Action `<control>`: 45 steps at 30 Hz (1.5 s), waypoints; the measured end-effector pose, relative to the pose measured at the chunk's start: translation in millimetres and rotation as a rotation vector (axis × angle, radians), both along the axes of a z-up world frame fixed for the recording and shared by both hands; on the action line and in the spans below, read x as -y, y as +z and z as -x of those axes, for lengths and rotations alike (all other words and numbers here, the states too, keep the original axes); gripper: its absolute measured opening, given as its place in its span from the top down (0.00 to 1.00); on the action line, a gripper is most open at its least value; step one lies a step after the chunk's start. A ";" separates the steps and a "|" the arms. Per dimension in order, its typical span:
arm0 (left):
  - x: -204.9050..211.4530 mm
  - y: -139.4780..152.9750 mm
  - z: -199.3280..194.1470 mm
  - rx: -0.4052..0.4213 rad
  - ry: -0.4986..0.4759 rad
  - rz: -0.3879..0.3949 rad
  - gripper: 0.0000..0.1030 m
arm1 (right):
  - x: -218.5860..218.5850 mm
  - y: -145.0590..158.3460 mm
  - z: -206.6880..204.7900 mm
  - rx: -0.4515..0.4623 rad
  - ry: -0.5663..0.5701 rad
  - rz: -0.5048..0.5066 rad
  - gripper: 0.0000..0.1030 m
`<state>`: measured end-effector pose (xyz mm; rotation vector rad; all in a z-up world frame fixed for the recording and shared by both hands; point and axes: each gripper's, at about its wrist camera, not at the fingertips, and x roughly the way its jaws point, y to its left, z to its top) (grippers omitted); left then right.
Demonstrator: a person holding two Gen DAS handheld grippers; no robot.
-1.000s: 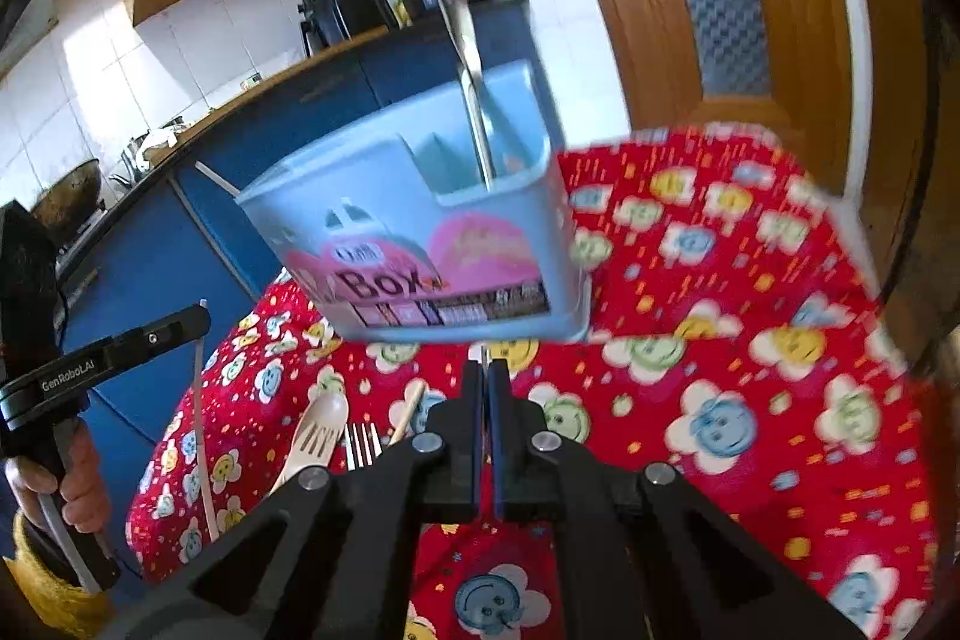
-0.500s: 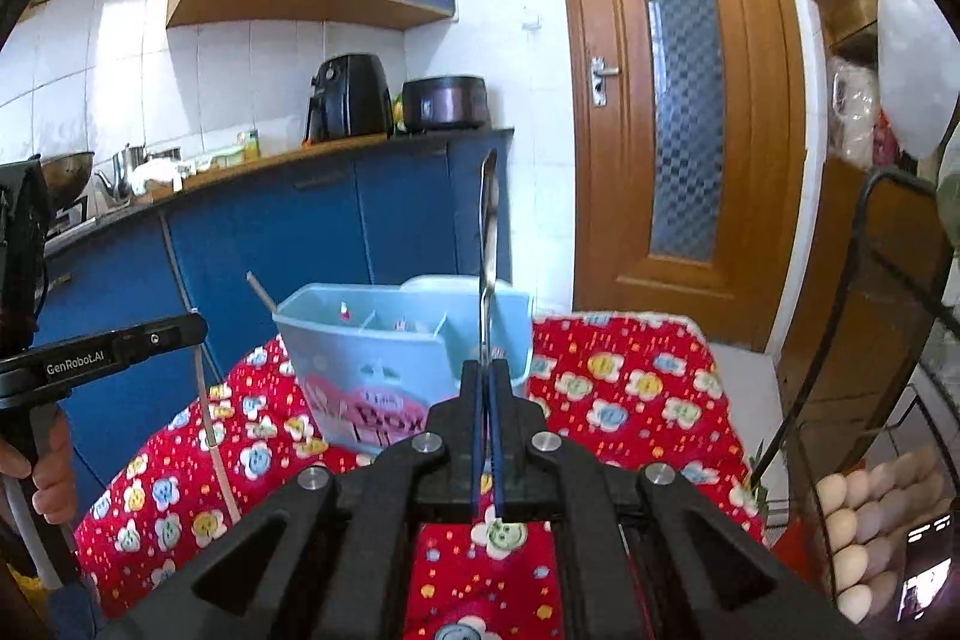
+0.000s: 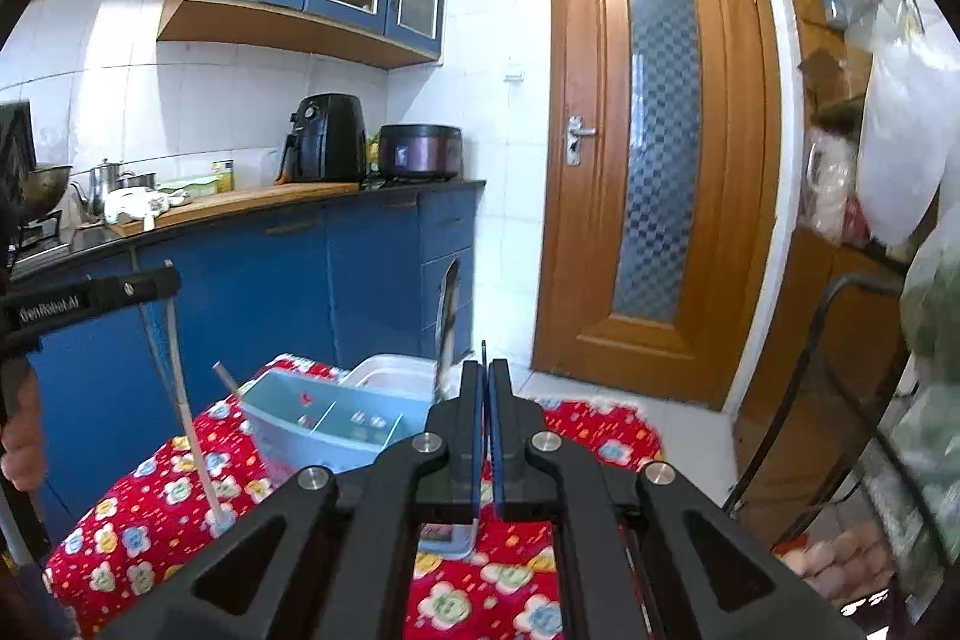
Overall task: Organize utensils
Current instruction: 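Lift the fork and chopstick and lower both into the blue holder, then push the fork and chopstick into the holder and open both tools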
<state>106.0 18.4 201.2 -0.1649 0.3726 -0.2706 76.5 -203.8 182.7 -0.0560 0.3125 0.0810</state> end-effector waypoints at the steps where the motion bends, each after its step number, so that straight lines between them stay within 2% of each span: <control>1: 1.2 4.4 -1.6 0.010 0.002 0.000 0.97 | 0.6 2.3 -2.5 0.004 -0.007 0.004 0.97; 7: 6.5 32.5 -20.6 0.067 0.034 -0.006 0.97 | 6.1 20.4 -27.1 0.029 -0.048 0.021 0.97; 13: 12.0 36.4 -47.6 0.081 0.068 -0.031 0.97 | 8.6 27.2 -52.9 0.037 -0.082 0.036 0.97; 21: 7.5 12.9 -85.3 0.025 0.095 -0.026 0.97 | 7.1 23.7 -88.2 0.052 -0.134 0.081 0.97; 28: 13.7 -17.3 -99.8 -0.013 0.085 -0.051 0.97 | 0.7 -5.6 -106.4 0.003 -0.120 0.097 0.97; 36: 23.9 -42.6 -100.4 -0.036 0.072 -0.094 0.97 | -4.1 -31.4 -107.0 -0.048 -0.072 0.047 0.97; 45: 25.7 -61.8 -101.8 -0.093 0.051 -0.092 0.97 | -2.3 -42.4 -100.8 -0.095 -0.016 -0.035 0.96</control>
